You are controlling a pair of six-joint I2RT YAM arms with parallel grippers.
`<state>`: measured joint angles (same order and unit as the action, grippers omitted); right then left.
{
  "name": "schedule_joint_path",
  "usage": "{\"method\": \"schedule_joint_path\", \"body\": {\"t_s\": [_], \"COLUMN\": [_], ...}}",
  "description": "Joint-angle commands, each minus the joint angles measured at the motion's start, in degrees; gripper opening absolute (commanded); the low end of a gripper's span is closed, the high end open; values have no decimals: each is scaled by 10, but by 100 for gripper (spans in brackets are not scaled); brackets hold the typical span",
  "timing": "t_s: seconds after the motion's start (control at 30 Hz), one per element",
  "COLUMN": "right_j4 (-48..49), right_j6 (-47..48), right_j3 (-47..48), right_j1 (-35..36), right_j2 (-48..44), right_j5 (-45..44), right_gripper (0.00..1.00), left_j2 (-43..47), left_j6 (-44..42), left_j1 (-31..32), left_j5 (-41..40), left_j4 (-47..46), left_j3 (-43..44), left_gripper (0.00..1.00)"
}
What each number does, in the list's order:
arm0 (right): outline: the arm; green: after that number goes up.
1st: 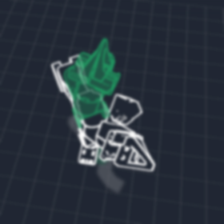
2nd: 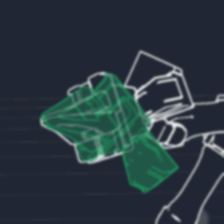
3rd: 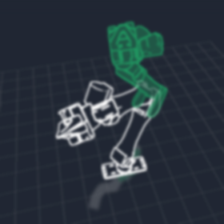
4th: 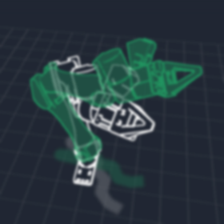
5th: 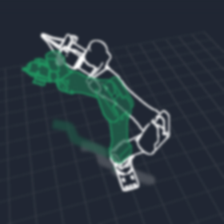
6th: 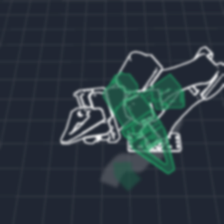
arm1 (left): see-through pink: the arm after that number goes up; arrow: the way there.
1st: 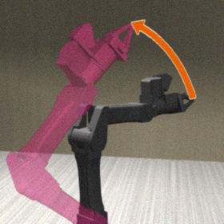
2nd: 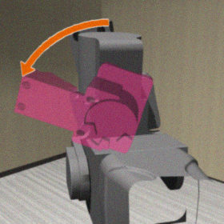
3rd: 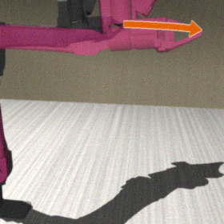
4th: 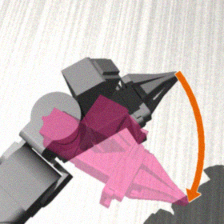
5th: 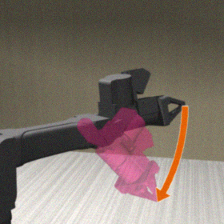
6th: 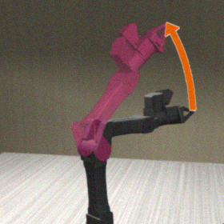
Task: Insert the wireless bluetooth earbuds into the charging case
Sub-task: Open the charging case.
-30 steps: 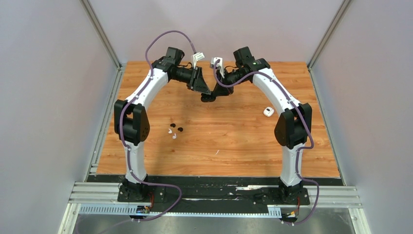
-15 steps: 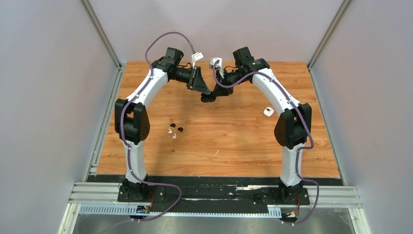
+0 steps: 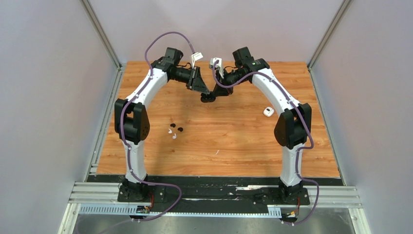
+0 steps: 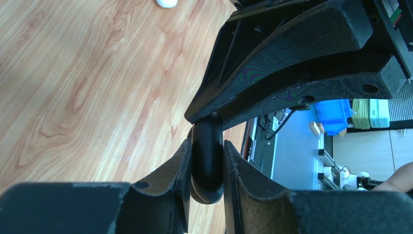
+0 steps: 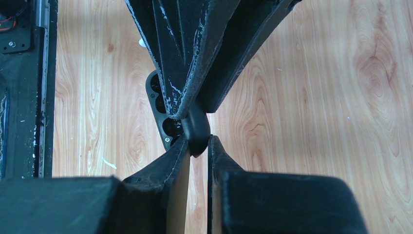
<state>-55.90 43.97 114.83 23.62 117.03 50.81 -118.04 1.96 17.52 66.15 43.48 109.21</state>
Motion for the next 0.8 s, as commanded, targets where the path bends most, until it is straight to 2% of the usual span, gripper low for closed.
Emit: {"method": "schedule_joint_path", "body": {"t_s": [0.0,0.03,0.1,0.2,0.3,0.47,0.67,0.77], "right_j4": [14,15,19,20,19,20,19,21], "right_j6": [-2,-3,-4,-4,1,-5,-34,-58], "right_j3": [18,19,19,21,20,19,16,13], "right_j1": [4,4,5,5,4,-11,-28,-37], "right_j2": [1,2,2,2,-8,-45,-81,-87], "right_j5": [1,0,-6,-14,-24,-4,5,17], "right_gripper": [0,0,0,6,19,30,40,41], "left_j2": [-2,-2,-1,1,3,7,8,11], "left_j6": [-13,-13,-13,-13,-13,-18,-19,-33], "left_j1": [-2,-2,-2,-2,-4,-8,-12,-16], "left_j5": [28,29,30,27,24,17,10,-2], "left_j4": [4,2,0,-3,-5,-4,0,7], "left_j3": [20,20,19,20,22,22,20,20], "left_gripper": [17,9,0,0,0,0,0,0]}}
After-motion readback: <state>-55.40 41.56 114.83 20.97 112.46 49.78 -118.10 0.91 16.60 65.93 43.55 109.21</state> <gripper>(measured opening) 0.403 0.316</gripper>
